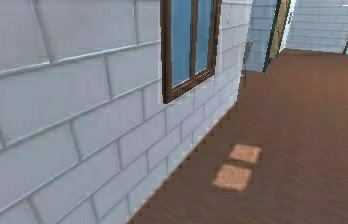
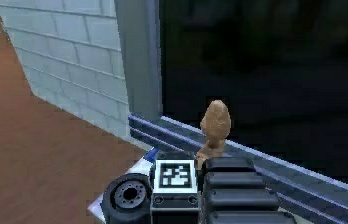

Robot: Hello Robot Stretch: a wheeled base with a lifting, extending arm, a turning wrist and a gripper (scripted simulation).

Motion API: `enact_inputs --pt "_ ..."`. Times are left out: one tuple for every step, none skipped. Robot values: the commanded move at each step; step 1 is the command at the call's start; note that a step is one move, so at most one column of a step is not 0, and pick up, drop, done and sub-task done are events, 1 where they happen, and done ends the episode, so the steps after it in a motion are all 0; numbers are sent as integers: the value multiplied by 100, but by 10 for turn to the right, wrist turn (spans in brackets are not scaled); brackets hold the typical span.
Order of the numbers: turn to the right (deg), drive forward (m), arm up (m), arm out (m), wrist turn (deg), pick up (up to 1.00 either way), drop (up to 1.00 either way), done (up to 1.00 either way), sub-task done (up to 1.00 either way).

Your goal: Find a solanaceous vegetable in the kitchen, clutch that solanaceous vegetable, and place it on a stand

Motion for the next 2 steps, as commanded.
enact_inputs --pt "-150 0 0 0 0 0 0 0 0" --pt "450 0 0 0 0 0 0 0 0"
